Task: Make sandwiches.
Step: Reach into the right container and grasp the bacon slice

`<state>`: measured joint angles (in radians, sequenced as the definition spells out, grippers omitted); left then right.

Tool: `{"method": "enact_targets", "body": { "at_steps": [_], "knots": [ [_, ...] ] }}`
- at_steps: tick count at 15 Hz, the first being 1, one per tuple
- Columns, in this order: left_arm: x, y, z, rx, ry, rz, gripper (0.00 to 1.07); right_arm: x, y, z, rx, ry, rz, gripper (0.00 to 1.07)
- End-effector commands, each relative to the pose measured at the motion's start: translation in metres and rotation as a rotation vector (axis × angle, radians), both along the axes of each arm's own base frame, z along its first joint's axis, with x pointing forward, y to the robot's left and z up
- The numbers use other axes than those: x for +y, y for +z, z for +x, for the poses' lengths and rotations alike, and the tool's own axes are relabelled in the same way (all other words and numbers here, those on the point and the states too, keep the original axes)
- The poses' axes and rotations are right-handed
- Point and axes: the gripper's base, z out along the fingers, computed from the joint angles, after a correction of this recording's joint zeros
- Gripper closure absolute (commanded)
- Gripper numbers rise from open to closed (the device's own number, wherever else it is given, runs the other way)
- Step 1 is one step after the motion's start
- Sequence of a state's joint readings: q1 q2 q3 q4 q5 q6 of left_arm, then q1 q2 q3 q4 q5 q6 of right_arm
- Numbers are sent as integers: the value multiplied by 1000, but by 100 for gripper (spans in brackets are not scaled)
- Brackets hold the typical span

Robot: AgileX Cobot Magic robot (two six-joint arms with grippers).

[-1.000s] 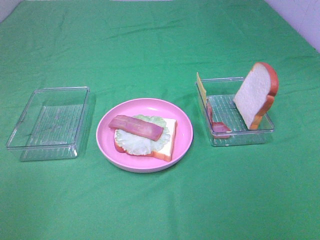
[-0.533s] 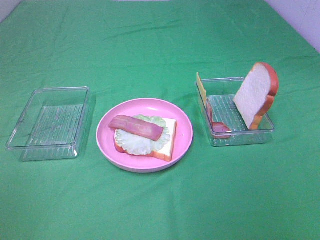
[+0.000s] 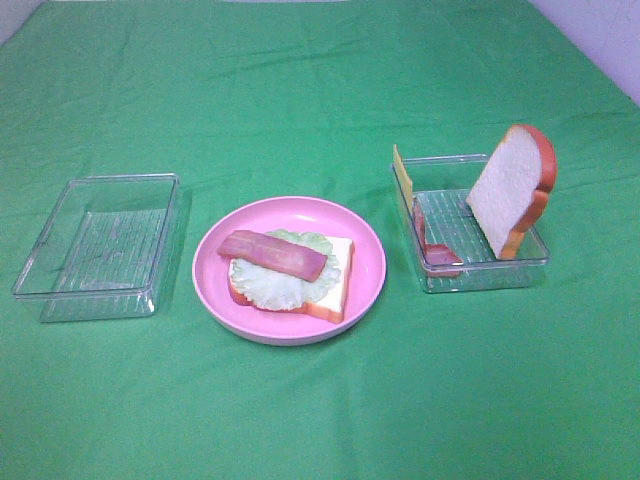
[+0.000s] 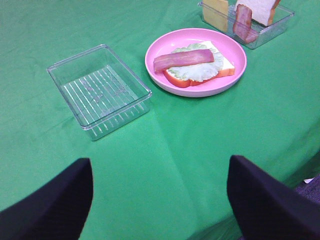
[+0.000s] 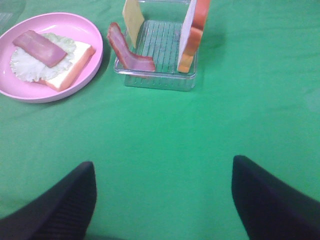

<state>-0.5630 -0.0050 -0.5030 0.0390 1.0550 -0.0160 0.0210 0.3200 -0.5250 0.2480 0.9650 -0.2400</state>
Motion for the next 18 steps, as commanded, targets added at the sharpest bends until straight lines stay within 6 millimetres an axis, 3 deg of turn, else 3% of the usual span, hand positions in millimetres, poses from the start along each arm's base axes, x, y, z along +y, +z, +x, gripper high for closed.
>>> {"method": "enact_targets", "body": {
  "at_steps": [1, 3, 4, 6, 12, 14, 18],
  "knots": [
    [1, -1, -2, -20, -10, -23, 35, 5, -2, 33, 101, -9, 70, 36],
    [1, -1, -2, -20, -10, -23, 35, 7, -9, 55, 172, -25, 108, 36],
    [1, -1, -2, -20, -10, -23, 35, 10, -18, 86, 298, -37, 146, 36],
    [1, -1, -2, -20, -10, -23, 35, 11, -23, 117, 420, -38, 146, 36],
    [1, -1, -2, -20, -10, -23, 35, 18, -10, 203, 535, -5, 135, 36],
    [1, -1, -2, -20, -10, -23, 35, 44, -10, 231, 568, 81, 88, 37],
    [1, -1, -2, -20, -10, -23, 35, 87, -16, 257, 653, 108, 36, 38]
  ]
}}
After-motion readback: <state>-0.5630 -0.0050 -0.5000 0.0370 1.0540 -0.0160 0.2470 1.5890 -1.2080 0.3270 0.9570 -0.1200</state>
